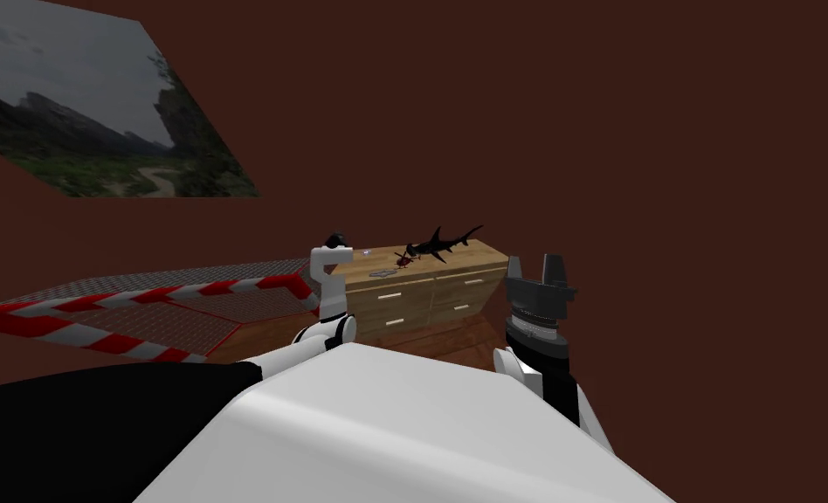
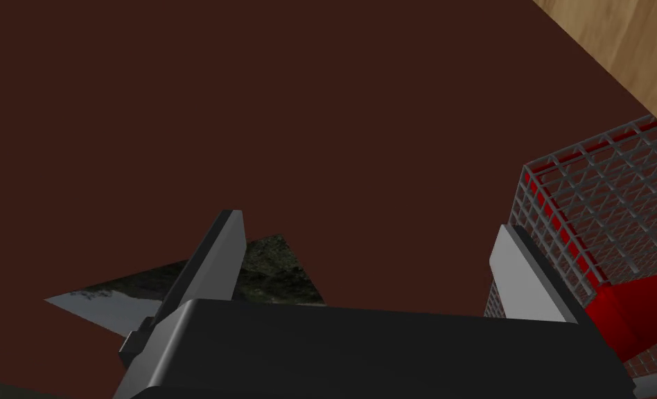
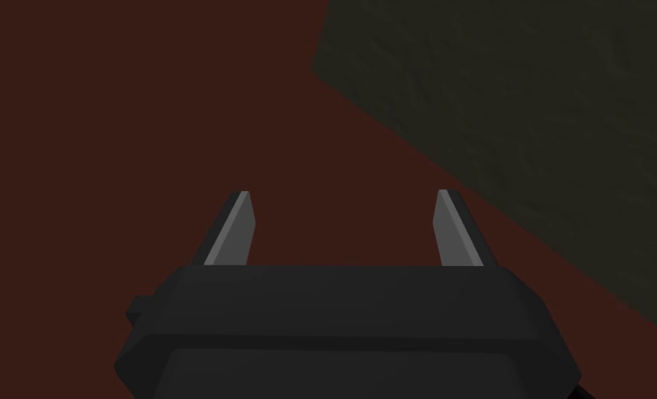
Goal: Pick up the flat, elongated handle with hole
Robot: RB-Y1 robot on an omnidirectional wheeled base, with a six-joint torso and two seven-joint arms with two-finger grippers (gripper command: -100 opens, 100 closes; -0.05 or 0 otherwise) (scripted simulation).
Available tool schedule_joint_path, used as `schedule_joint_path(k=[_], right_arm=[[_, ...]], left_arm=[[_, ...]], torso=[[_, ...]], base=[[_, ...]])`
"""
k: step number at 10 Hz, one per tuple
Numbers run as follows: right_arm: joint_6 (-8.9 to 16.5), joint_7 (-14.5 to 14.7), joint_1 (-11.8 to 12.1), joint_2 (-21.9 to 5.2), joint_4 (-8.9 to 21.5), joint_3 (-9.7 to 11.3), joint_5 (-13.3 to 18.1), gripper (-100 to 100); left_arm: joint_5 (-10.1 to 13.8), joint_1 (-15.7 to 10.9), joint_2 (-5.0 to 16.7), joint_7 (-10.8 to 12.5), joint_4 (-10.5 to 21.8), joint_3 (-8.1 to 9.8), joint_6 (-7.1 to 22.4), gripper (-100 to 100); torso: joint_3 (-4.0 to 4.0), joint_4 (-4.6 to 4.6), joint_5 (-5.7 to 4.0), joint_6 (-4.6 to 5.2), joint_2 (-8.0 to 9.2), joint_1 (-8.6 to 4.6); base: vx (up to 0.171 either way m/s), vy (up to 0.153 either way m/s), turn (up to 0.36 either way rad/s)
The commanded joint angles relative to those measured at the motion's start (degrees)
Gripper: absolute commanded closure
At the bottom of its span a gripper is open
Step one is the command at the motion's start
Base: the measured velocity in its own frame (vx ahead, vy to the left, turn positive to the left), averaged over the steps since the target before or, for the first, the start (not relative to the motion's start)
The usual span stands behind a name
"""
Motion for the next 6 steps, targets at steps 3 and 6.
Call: schedule_joint_path(k=[3, 6], right_arm=[[0.0, 0.0, 0.0, 0.0, 0.0, 0.0, 0.0, 0], [0.0, 0.0, 0.0, 0.0, 0.0, 0.0, 0.0, 0]], left_arm=[[-0.2, -1.8, -0.3, -0.2, 1.8, 1.38, 5.9, -100], [-0.4, -3.4, -0.6, -0.3, 3.6, 2.67, 10.4, -100]], torso=[[-0.01, -0.01, 0.01, 0.01, -0.02, 0.02], [0.00, 0.00, 0.01, 0.00, -0.01, 0.03]], base=[[0.009, 0.014, -0.080], [0.007, 0.016, -0.078]])
